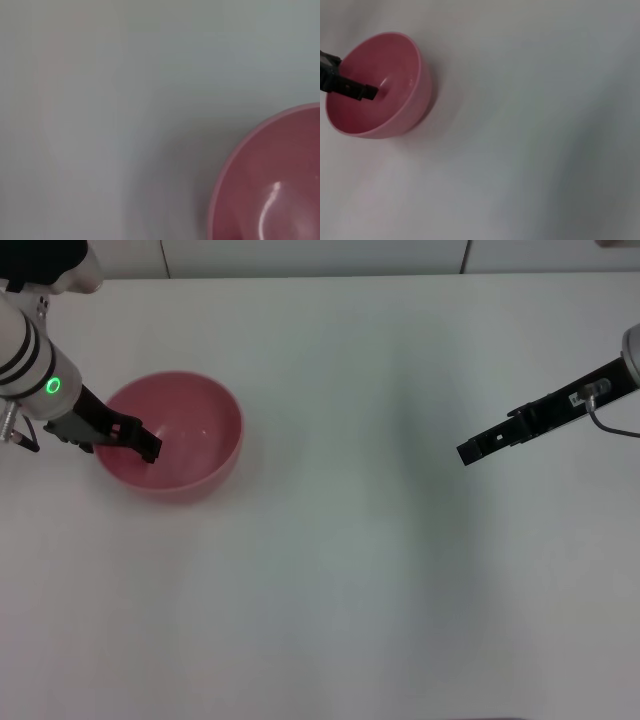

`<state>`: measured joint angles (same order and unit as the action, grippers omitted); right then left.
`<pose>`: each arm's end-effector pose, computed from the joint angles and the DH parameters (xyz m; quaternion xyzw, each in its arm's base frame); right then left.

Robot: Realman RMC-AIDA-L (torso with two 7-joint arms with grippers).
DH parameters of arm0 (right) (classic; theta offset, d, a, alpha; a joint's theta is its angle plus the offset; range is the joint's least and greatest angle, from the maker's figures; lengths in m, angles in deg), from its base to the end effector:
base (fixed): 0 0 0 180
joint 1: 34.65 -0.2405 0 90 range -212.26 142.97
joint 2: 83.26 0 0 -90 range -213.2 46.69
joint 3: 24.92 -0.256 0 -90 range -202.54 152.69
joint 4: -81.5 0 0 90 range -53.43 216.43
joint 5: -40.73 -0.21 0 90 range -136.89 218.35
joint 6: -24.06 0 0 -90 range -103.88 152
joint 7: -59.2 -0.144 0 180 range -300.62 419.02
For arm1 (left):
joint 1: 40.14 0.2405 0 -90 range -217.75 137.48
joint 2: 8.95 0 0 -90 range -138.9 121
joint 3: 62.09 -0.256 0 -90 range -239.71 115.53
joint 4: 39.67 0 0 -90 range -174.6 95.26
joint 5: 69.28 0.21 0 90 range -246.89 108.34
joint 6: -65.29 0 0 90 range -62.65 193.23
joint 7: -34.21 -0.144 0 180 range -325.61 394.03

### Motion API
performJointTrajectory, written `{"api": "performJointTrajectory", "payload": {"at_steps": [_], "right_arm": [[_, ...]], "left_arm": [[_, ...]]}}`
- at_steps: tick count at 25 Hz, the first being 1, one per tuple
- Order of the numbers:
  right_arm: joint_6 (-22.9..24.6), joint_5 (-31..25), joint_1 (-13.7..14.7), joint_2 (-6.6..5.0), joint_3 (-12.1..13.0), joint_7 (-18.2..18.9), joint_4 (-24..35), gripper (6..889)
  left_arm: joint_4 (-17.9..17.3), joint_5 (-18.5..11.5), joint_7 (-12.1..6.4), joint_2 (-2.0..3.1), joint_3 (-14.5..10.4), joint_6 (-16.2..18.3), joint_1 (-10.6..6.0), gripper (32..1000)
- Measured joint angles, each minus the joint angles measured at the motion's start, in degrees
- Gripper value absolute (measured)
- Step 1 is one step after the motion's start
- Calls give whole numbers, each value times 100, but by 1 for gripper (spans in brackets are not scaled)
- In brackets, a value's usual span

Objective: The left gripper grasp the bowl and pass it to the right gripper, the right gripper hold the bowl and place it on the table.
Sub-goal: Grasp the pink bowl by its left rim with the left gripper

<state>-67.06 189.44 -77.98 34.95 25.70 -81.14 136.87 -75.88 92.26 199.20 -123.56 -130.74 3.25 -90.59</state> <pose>0.2206 0.3802 0.0213 -0.8662 0.4799 -0.0694 0.1207 -0.2564 0.4310 -0.0011 -0.7733 -0.5179 0.1778 0.3195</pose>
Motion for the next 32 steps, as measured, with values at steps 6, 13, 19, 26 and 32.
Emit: {"api": "performJointTrajectory", "payload": {"at_steps": [6, 13, 19, 26, 32], "right_arm": [[6, 0, 0, 0, 0, 7, 0, 877], [7, 0, 0, 0, 0, 7, -6, 876], [7, 0, 0, 0, 0, 23, -9, 876], [7, 0, 0, 0, 0, 25, -9, 876], [7, 0, 7, 0, 0, 25, -9, 876]], "left_arm": [[0, 0, -18, 0, -1, 2, 0, 879], [0, 6, -30, -9, -10, 57, 0, 880], [18, 190, -22, -43, -8, 15, -22, 830], [79, 296, -7, -77, -14, 0, -80, 478], [79, 299, 15, -79, 13, 5, -88, 229]]}}
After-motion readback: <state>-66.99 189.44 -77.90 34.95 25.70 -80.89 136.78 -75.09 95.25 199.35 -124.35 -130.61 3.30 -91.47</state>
